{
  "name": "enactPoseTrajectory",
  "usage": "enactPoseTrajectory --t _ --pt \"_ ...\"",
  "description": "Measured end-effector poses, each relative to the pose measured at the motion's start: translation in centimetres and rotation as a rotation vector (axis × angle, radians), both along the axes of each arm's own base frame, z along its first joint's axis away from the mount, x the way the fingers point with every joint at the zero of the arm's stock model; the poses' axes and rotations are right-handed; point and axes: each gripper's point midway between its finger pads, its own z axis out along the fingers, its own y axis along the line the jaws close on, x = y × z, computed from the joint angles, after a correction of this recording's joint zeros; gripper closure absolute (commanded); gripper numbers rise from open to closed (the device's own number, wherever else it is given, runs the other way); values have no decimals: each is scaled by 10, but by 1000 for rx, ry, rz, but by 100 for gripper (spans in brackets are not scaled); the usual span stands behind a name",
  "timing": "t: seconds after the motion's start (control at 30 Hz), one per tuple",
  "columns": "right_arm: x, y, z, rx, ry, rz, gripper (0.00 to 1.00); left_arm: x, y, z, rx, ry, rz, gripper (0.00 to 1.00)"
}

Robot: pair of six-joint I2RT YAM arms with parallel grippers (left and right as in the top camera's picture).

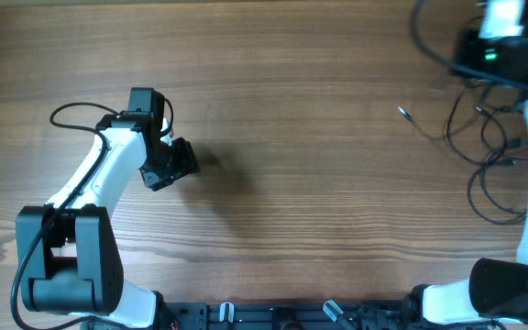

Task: Untangle cables
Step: 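Drag the grasped cable with the right gripper to the right edge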

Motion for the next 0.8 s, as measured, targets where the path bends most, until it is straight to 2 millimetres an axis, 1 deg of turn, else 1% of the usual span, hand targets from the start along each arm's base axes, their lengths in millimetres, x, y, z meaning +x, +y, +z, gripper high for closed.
enactPoseTrajectory --t 0.1,0.13,0.17,0.37,0.5,0.8 --pt "-8 -43 1 -43 6 -113 96 0 0 0 0 0 0 39" --pt "-10 -54 0 -56 11 -145 96 0 0 0 0 0 0 38" --pt "-17 -75 0 -84 19 -206 96 0 0 0 0 0 0 38" --pt "-37 -128 -1 -130 44 -389 96 0 0 0 0 0 0 38" --pt "-38 -139 -12 -135 74 -420 96 0 0 0 0 0 0 39" --pt "-27 -146 -46 -116 156 -420 96 0 0 0 0 0 0 39"
